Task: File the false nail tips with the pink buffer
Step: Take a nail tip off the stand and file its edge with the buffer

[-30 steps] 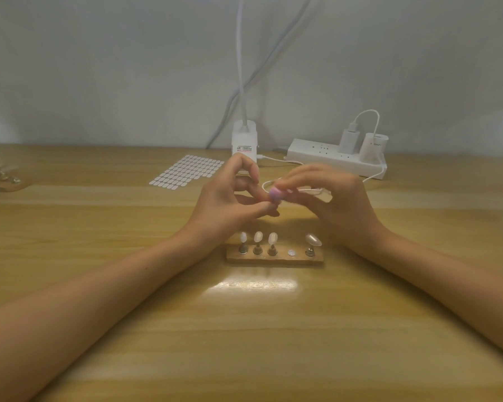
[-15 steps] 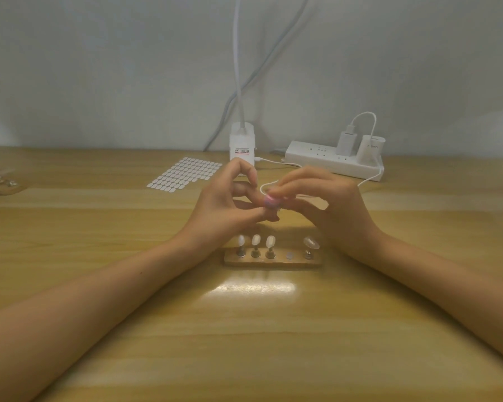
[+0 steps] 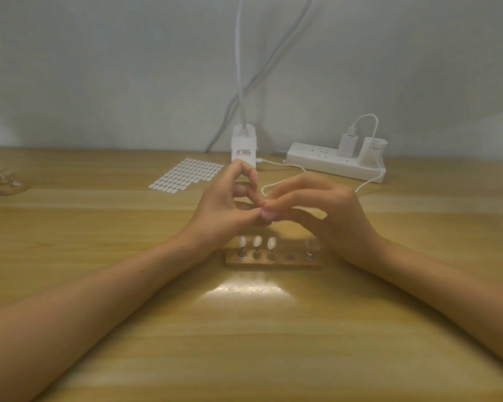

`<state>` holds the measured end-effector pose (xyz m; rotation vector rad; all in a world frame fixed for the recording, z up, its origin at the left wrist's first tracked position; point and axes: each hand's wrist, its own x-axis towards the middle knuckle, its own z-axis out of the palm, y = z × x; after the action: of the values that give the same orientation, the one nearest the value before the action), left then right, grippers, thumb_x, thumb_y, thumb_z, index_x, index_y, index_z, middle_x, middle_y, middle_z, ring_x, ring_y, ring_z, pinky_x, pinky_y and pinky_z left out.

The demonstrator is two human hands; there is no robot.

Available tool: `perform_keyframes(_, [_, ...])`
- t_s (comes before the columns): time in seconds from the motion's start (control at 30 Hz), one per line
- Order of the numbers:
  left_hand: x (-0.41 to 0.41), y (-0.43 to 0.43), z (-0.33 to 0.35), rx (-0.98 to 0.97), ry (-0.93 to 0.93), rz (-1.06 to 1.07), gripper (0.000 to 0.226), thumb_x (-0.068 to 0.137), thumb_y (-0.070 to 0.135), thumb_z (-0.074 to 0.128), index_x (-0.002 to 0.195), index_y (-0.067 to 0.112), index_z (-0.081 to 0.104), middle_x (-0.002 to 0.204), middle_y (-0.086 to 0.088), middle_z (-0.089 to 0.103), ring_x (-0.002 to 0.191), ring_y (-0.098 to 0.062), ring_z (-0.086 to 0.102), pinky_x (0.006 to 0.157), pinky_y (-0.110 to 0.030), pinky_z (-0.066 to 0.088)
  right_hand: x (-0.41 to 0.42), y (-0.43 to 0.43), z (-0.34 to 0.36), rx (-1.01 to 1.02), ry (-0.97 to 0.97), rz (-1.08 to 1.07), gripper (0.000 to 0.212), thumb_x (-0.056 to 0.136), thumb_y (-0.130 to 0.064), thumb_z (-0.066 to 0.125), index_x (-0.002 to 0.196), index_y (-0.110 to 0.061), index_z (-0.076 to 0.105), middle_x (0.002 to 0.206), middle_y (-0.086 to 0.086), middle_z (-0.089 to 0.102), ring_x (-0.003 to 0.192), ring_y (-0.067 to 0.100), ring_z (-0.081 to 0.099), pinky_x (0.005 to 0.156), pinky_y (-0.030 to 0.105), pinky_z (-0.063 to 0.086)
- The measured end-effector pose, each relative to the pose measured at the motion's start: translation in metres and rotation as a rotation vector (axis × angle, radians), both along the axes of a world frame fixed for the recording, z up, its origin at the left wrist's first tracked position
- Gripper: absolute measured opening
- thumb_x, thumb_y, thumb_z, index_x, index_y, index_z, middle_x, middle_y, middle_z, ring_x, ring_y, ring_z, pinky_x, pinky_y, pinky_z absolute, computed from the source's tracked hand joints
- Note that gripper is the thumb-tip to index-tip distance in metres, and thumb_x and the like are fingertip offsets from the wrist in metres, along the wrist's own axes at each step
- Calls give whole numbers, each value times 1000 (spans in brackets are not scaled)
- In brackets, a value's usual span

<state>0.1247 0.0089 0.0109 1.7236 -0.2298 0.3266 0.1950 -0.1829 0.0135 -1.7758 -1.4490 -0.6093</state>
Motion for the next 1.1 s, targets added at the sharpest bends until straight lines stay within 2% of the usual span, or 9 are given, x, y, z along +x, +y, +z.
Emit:
perform_keyframes(0.1, [1,0,0,-13,10,3,43,80,3,83,98,13,45,84,-11,74,81,-30,78,71,-37,64,1,-1,2,57,79,-64,17,85,-3,78,102,-5,78,98,7,75,91,19,71,79,40,56])
perform_keyframes(0.2, [1,0,0,50,-13,45,43,80,3,84,92,16,44,82,-8,70,78,-24,78,65,-30,61,-2,3,0,12,19,23,17,84,-6,78,101,-5,79,101,6,74,95,18,71,84,32,57])
perform_keyframes(0.3, [1,-1,0,42,-11,33,42,80,-1,82,94,10,44,85,-13,74,80,-24,78,66,-28,61,3,0,2,58,68,-53,17,84,-3,78,102,-4,78,97,8,75,91,21,71,81,40,57])
perform_keyframes(0.43, [1,0,0,90,-29,44,43,80,1,83,90,15,42,76,0,70,75,-13,76,64,-24,58,-2,2,-1,4,18,33,16,85,-7,77,101,-5,79,101,8,74,95,21,71,83,39,57])
perform_keyframes(0.57, [1,0,0,53,-12,36,43,80,-1,82,92,11,43,85,-13,73,80,-25,78,69,-33,63,4,1,1,57,91,-46,17,85,-3,77,102,-3,78,98,9,74,91,22,71,80,43,56])
perform_keyframes(0.7, [0,-1,0,83,-32,46,42,81,0,82,90,13,43,88,-17,71,87,-30,77,68,-32,62,1,1,2,2,42,23,16,86,-6,76,102,-3,78,101,8,74,96,17,70,85,32,57])
perform_keyframes(0.8, [1,0,-1,41,-14,30,42,81,-2,81,94,5,42,85,-15,73,81,-27,78,70,-34,64,2,0,2,56,76,-46,17,85,-2,77,102,-2,78,98,8,74,92,19,71,82,38,57])
perform_keyframes(0.93, [1,-1,0,78,-29,64,41,81,1,82,91,11,43,92,-21,70,82,-27,78,67,-31,62,-2,3,2,10,17,-12,18,86,-5,76,103,-4,78,102,7,73,94,17,70,84,32,56])
perform_keyframes(1.1, [1,-1,-1,111,-49,75,43,80,-3,81,91,6,41,81,-9,70,78,-18,75,65,-26,59,-4,2,1,-7,-7,14,16,87,-7,75,102,-5,79,101,8,73,95,20,70,84,35,56])
